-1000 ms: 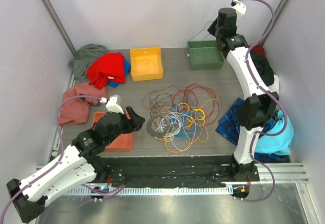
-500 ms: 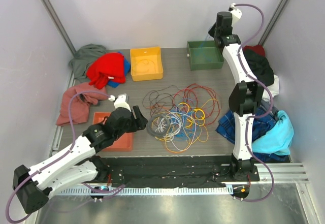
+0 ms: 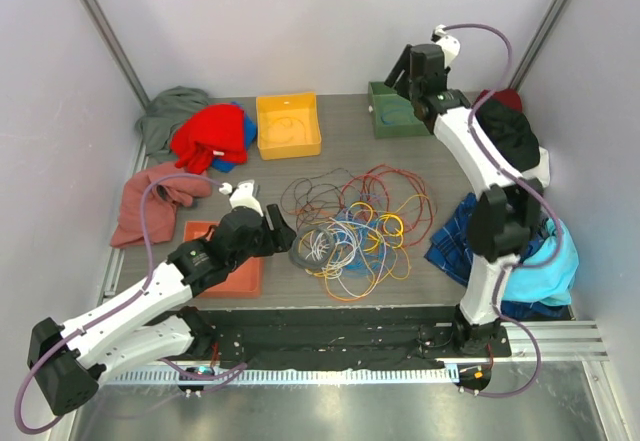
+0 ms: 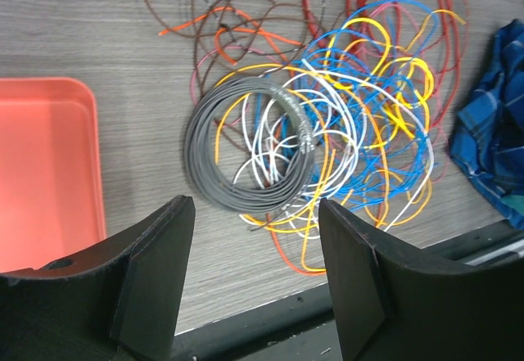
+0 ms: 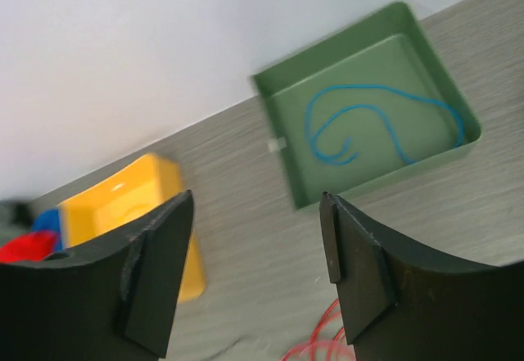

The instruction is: Untangle the cables

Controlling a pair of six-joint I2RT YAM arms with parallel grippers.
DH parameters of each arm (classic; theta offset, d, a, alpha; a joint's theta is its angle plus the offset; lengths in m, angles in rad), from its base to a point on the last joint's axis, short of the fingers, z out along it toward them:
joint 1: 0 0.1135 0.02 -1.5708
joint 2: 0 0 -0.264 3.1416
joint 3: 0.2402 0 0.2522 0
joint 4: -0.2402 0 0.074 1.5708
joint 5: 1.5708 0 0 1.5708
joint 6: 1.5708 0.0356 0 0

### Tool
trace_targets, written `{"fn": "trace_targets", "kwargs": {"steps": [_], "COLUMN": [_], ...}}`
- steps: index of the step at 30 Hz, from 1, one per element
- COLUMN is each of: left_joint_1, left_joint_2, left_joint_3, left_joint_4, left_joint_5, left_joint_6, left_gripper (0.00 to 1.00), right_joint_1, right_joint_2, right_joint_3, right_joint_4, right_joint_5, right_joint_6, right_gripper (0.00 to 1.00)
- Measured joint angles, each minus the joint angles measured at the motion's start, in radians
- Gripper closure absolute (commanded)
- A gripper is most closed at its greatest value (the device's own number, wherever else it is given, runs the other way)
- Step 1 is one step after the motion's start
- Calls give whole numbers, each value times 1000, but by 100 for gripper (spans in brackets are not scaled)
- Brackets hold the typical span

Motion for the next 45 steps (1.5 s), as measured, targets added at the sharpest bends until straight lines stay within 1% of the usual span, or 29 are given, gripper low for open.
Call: {"fn": "trace_targets", "kwargs": {"steps": [2, 4, 7, 8, 9, 13, 16, 22, 27, 31, 34, 36, 37, 40, 45], "left_joint_1": [0, 0, 0, 0, 0, 0, 0, 0, 0, 0, 0, 0, 0, 0, 0], "left_joint_2": [-1, -1, -1, 0, 0, 0, 2, 6, 6, 10, 21, 27, 29, 31, 31], "left_joint_3": [0, 0, 0, -1, -1, -14, -30, -49, -58, -58, -58, -58, -58, -58, -58], "left_joint_4": [16, 30, 47, 53, 58, 74, 81, 85, 86, 86, 87, 87, 87, 87, 86], "left_joint_5": [11, 24, 45, 53, 60, 84, 102, 122, 126, 126, 127, 129, 129, 129, 128], "left_joint_6": [0, -1, -2, -3, -3, -12, -27, -50, -54, -55, -55, -55, -55, -55, -55], "left_gripper": [34, 34, 34, 34, 34, 35, 36, 36, 36, 36, 36, 36, 36, 36, 36], "right_joint_1": [35, 88, 169, 198, 220, 311, 326, 322, 321, 322, 321, 321, 322, 321, 322], "right_joint_2": [-135, -312, -485, -534, -542, -580, -588, -599, -593, -552, -496, -463, -451, -420, -452], "right_joint_3": [-128, -327, -548, -646, -666, -881, -978, -1054, -1085, -1085, -1085, -1085, -1084, -1084, -1081], "right_joint_4": [32, 117, 163, 177, 175, 174, 150, 157, 174, 206, 228, 237, 237, 240, 238], "right_joint_5": [-5, -21, -37, -39, -42, -25, -2, 46, 74, 83, 84, 85, 85, 89, 94], "right_joint_6": [10, 24, 31, 30, 29, 23, 20, 19, 18, 18, 18, 16, 11, 7, 5], "right_gripper": [33, 34, 36, 38, 38, 39, 41, 43, 45, 47, 50, 63, 77, 99, 99]}}
